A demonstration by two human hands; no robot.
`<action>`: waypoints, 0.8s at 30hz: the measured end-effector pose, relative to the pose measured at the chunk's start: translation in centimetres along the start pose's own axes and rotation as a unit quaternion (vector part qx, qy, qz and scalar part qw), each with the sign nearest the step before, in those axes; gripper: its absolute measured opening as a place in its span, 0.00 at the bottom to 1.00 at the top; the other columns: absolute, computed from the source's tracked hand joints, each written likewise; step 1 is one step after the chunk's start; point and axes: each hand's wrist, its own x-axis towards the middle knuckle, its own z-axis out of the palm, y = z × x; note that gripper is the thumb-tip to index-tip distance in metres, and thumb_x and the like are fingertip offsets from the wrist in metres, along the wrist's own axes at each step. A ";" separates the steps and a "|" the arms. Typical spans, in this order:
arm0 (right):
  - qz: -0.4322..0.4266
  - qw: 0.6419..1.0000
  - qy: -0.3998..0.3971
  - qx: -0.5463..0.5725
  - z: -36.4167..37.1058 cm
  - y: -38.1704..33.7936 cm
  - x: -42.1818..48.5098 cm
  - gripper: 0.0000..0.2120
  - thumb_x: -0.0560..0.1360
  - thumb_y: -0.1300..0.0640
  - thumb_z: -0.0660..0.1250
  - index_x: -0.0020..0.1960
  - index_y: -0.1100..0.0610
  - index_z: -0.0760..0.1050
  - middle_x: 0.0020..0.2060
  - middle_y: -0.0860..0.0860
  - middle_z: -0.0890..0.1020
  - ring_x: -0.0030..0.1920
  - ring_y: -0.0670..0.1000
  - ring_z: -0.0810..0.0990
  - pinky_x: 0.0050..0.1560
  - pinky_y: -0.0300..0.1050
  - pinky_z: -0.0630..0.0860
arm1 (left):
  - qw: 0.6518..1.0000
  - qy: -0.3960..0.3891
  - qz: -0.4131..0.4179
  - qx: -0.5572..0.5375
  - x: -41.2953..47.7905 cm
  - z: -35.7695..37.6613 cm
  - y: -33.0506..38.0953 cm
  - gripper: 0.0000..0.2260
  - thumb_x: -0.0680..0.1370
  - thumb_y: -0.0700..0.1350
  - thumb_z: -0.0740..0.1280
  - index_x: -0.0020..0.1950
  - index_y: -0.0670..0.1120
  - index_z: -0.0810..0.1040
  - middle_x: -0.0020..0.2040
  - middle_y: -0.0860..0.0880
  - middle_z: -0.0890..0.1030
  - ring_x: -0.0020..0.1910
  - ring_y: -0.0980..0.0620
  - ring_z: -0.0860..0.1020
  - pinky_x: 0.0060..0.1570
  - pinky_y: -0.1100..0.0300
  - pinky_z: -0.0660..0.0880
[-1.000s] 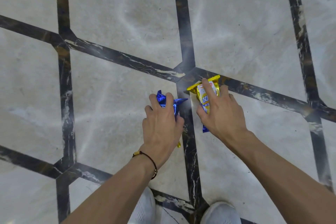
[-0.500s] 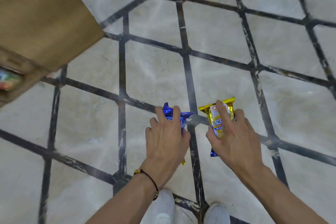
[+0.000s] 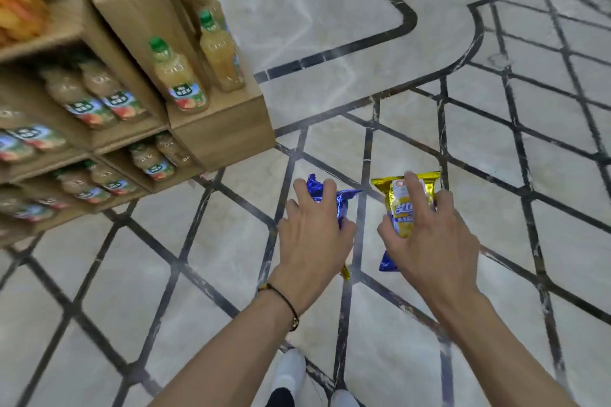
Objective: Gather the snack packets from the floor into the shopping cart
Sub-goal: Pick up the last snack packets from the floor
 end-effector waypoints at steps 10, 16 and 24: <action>-0.116 0.992 0.028 0.051 -19.3 -7.8 -3.7 0.31 0.73 0.41 0.63 0.74 0.45 0.59 0.51 0.55 0.71 0.44 0.58 0.77 0.36 0.50 0.76 | 0.984 0.130 -0.116 -0.029 -8.7 -21.2 3.5 0.21 0.77 0.54 0.64 0.68 0.51 0.64 0.61 0.44 0.64 0.45 0.41 0.73 0.42 0.52 0.70; -0.227 0.972 0.014 0.060 -23.3 -14.9 -7.4 0.33 0.74 0.40 0.62 0.75 0.45 0.57 0.52 0.55 0.71 0.45 0.58 0.77 0.37 0.50 0.76 | 0.959 0.205 -0.193 -0.029 -14.7 -29.4 0.4 0.19 0.76 0.55 0.64 0.64 0.51 0.65 0.59 0.44 0.65 0.45 0.40 0.74 0.46 0.49 0.76; -0.352 0.930 -0.006 0.105 -24.6 -27.1 -14.6 0.32 0.72 0.42 0.64 0.73 0.43 0.59 0.50 0.54 0.71 0.43 0.60 0.78 0.37 0.52 0.77 | 0.900 0.275 -0.337 0.010 -27.2 -38.4 -13.1 0.17 0.76 0.56 0.62 0.61 0.53 0.65 0.58 0.45 0.65 0.40 0.42 0.73 0.46 0.48 0.75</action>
